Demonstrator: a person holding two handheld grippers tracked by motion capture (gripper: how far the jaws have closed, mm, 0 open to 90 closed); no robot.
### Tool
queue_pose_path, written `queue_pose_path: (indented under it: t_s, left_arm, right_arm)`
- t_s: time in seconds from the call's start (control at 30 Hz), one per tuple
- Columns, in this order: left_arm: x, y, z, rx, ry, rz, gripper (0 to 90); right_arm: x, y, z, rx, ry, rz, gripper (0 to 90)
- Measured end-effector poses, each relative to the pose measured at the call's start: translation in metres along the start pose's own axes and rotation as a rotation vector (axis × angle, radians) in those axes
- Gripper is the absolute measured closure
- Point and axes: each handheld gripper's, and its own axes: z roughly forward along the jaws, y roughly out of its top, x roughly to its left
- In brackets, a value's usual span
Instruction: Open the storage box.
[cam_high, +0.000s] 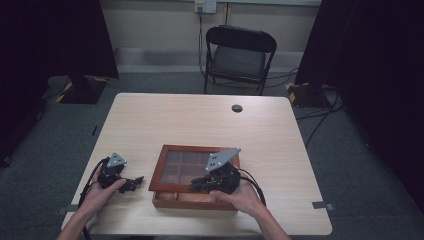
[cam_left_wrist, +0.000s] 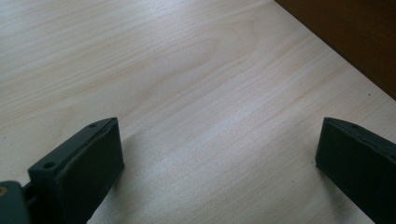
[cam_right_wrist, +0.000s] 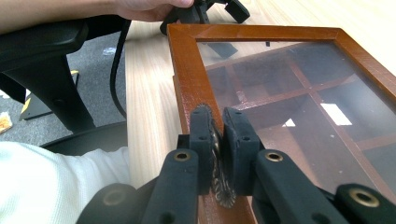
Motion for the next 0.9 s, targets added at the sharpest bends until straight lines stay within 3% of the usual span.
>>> queue_pose_path:
  t_s: [0.9]
  left_arm:
    - [0.0000,0.0000,0.0000,0.000,0.000,0.000,0.1]
  right_arm:
    - [-0.0042,0.0098,-0.0057,0.008,0.008,0.001,83.2]
